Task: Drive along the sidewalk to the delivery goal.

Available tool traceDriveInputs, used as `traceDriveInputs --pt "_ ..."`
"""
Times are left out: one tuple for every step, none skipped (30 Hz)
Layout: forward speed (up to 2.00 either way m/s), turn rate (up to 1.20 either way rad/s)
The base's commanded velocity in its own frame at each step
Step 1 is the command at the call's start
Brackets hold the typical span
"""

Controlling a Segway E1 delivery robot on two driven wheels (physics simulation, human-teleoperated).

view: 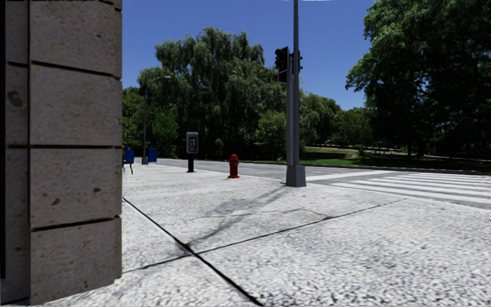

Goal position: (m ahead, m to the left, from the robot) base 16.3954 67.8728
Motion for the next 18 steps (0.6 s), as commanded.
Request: traceDriveInputs --pt "2.0 -0.45" --pt "2.0 -0.42" --pt "2.0 0.0" --pt "2.0 0.0" --pt "2.0 0.0" --pt "2.0 0.0" --pt "2.0 0.0" --pt "2.0 0.0" --pt "2.0 0.0" --pt "2.0 0.0" --pt "2.0 0.0" --pt "2.0 0.0" --pt "2.0 0.21" --pt "2.0 0.4" --pt "2.0 0.4" --pt "2.0 0.51" --pt "2.0 0.54" --pt "2.0 0.54"
